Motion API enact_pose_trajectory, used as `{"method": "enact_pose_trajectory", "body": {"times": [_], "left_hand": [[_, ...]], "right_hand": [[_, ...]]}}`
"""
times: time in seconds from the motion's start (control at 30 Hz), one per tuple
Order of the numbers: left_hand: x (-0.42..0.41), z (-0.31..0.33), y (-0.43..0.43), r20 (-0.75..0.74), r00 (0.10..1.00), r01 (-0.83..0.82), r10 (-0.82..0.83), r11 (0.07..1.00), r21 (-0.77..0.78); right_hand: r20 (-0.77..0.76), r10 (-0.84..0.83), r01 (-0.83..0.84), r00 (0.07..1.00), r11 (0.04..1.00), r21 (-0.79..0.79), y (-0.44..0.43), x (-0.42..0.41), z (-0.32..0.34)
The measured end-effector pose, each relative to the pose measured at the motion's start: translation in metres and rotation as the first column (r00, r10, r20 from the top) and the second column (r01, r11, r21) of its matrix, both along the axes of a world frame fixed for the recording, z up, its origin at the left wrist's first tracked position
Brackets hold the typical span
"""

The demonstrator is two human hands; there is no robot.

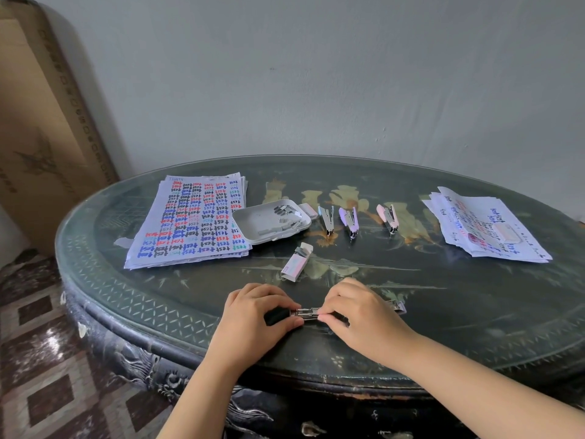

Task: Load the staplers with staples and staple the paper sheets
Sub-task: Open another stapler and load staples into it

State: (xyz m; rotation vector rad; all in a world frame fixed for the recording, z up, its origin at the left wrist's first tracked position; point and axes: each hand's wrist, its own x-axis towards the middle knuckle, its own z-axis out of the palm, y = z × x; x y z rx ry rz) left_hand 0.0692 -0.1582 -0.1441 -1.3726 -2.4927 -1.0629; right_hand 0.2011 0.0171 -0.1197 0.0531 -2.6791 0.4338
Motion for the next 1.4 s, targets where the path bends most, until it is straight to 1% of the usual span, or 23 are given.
{"method": "enact_pose_trajectory", "body": {"times": [0.23, 0.33, 0.5, 0.57, 0.63, 0.7, 0.77, 0.8, 0.87, 0.9, 1.0, 1.1, 1.13, 1.17, 1.2, 1.23, 1.27, 1.3, 1.33, 1.4], "left_hand": [[0.0, 0.0, -0.001, 0.007, 1.0, 0.001, -0.001, 1.0, 0.005], [0.0, 0.001, 0.0, 0.009, 1.0, 0.003, -0.003, 1.0, 0.004], [0.0, 0.0, 0.0, 0.004, 1.0, -0.002, 0.002, 1.0, -0.003], [0.0, 0.0, -0.001, 0.002, 1.0, -0.001, 0.001, 1.0, -0.002], [0.0, 0.0, -0.001, 0.004, 1.0, -0.001, 0.001, 1.0, 0.002], [0.0, 0.0, 0.0, 0.008, 1.0, 0.001, -0.001, 1.0, 0.005], [0.0, 0.0, 0.0, 0.009, 1.0, 0.004, -0.004, 1.0, 0.008], [0.0, 0.0, 0.0, 0.01, 1.0, 0.004, -0.004, 1.0, 0.01], [0.0, 0.0, -0.001, 0.012, 1.0, 0.004, -0.004, 1.0, 0.012], [0.0, 0.0, 0.0, 0.012, 1.0, 0.005, -0.005, 1.0, 0.013], [0.0, 0.001, 0.001, 0.02, 1.0, 0.005, -0.006, 1.0, 0.017], [0.001, 0.0, 0.0, 0.019, 1.0, -0.002, 0.001, 1.0, 0.02], [0.001, 0.0, 0.0, 0.017, 1.0, -0.002, 0.002, 1.0, 0.019], [0.001, 0.0, 0.0, 0.014, 1.0, -0.001, 0.001, 1.0, 0.016], [0.001, 0.001, 0.0, 0.013, 1.0, -0.001, 0.001, 1.0, 0.012], [0.001, 0.001, 0.0, 0.013, 1.0, -0.003, 0.003, 1.0, 0.009], [0.001, 0.001, 0.0, 0.01, 1.0, -0.003, 0.003, 1.0, 0.007], [0.001, 0.001, 0.0, 0.005, 1.0, -0.001, 0.001, 1.0, 0.004], [0.001, 0.001, 0.001, 0.0, 1.0, 0.001, -0.001, 1.0, 0.003], [0.002, 0.0, 0.001, -0.008, 1.0, 0.004, -0.004, 1.0, 0.005]], "right_hand": [[-0.038, 0.004, -0.002, 0.999, 0.999, 0.054, 0.001, 0.0, -0.003], [-0.007, -0.006, 0.006, 1.0, 0.997, 0.073, 0.006, 0.003, -0.001], [0.182, -0.009, 0.021, 0.983, 0.998, -0.06, 0.004, 0.003, 0.0], [0.21, -0.009, 0.038, 0.978, 0.99, -0.133, 0.001, 0.002, 0.001], [0.156, -0.065, 0.101, 0.986, 0.967, -0.234, 0.0, 0.004, 0.004], [0.047, -0.191, 0.196, 0.98, 0.917, -0.346, 0.002, 0.01, 0.006], [-0.037, -0.288, 0.249, 0.957, 0.878, -0.408, 0.004, 0.017, 0.006], [-0.062, -0.3, 0.248, 0.952, 0.873, -0.42, 0.005, 0.02, 0.005], [-0.082, -0.274, 0.214, 0.958, 0.877, -0.43, 0.004, 0.021, 0.003], [-0.086, -0.249, 0.194, 0.965, 0.892, -0.409, 0.003, 0.02, 0.002], [-0.038, -0.172, 0.158, 0.984, 0.96, -0.232, 0.002, 0.015, -0.003], [0.009, -0.198, 0.196, 0.98, 0.963, -0.184, 0.002, 0.019, 0.001], [0.052, -0.231, 0.236, 0.972, 0.962, -0.139, 0.005, 0.022, 0.006], [0.135, -0.277, 0.285, 0.951, 0.958, -0.045, 0.01, 0.027, 0.013], [0.226, -0.33, 0.323, 0.917, 0.944, 0.067, 0.018, 0.031, 0.019], [0.318, -0.379, 0.351, 0.869, 0.925, 0.146, 0.027, 0.036, 0.026], [0.396, -0.407, 0.384, 0.823, 0.913, 0.139, 0.034, 0.039, 0.033], [0.454, -0.404, 0.424, 0.794, 0.904, 0.063, 0.041, 0.041, 0.04], [0.473, -0.381, 0.459, 0.795, 0.886, -0.058, 0.046, 0.043, 0.044], [0.436, -0.329, 0.477, 0.837, 0.831, -0.288, 0.047, 0.042, 0.048]]}}
